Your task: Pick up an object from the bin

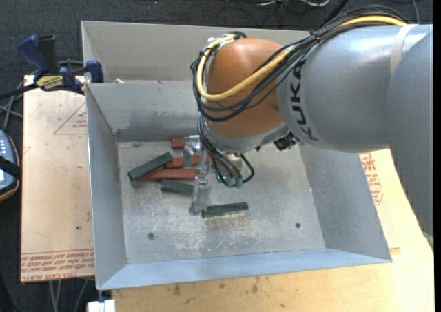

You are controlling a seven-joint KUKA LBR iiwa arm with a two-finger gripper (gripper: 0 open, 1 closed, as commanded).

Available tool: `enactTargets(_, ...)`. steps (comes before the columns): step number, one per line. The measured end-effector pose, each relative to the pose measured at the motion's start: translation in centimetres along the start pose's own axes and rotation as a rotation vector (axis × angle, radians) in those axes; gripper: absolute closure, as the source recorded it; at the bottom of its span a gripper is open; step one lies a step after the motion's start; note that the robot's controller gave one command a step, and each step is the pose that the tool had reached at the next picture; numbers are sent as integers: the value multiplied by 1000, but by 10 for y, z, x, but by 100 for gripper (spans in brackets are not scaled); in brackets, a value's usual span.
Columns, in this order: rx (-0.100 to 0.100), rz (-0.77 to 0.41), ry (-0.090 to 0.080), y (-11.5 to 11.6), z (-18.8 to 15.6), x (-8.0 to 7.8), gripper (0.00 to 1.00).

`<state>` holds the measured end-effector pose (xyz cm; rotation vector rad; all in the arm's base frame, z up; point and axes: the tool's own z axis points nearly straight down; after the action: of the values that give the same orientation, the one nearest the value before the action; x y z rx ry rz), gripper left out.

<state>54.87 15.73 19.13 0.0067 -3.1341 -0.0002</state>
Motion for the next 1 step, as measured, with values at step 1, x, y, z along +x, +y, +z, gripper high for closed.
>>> enactTargets(1,-1,4,-8,-1,-5,-2,0)
